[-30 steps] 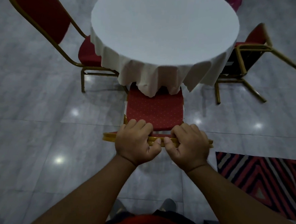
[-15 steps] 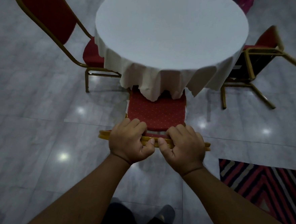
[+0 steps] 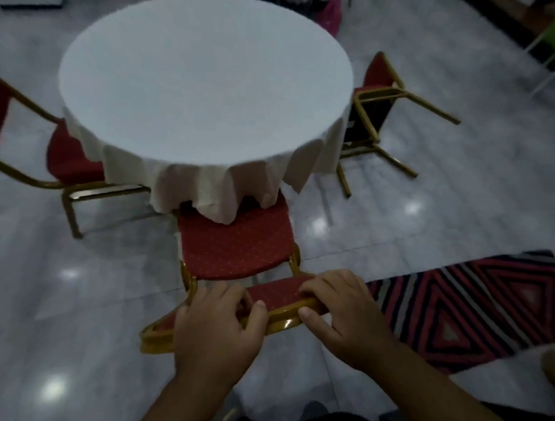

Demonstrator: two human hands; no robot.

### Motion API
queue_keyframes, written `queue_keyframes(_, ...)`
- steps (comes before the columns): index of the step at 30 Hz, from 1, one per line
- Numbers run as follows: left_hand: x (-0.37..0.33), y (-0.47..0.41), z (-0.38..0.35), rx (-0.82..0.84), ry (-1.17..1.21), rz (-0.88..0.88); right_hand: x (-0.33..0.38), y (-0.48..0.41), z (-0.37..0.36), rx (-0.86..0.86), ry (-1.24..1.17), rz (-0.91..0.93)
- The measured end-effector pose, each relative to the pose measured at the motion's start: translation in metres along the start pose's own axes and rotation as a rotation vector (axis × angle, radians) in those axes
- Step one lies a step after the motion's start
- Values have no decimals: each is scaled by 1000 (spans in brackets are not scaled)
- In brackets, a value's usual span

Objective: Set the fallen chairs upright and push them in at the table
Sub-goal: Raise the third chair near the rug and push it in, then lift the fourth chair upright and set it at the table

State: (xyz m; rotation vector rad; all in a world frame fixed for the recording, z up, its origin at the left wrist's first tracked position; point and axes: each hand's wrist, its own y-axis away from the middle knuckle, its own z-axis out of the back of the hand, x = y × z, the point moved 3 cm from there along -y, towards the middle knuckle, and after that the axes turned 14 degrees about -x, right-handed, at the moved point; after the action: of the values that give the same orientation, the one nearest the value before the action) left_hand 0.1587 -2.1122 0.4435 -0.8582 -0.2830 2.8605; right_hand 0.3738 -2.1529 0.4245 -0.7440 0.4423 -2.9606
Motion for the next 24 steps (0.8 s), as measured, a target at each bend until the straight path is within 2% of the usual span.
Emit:
queue_keyframes(2, -19, -13, -3, 125, -10, 4, -24, 7, 12, -22, 74, -115)
queue_keyframes(5, -65, -31, -28, 295, -61, -137, -70, 12, 34, -78, 218, -279)
queue_keyframes(9, -135, -58, -91, 402, -34, -290, -141, 11, 74, -136, 310, -535)
queue_keyframes(12, -190, -80, -153, 492, -17, -369, -198, 6, 103, -90, 364, -662)
queue_keyframes(18, -322, -120, -275, 559, -117, -551, -317, 9, 159, 118, 354, -825)
queue_keyframes(21, -393, -129, -326, 625, -251, -751, -385, 2, 194, 110, 367, -854)
queue_keyframes(24, -444, -141, -369, 677, -243, -770, -443, -17, 225, 66, 346, -874)
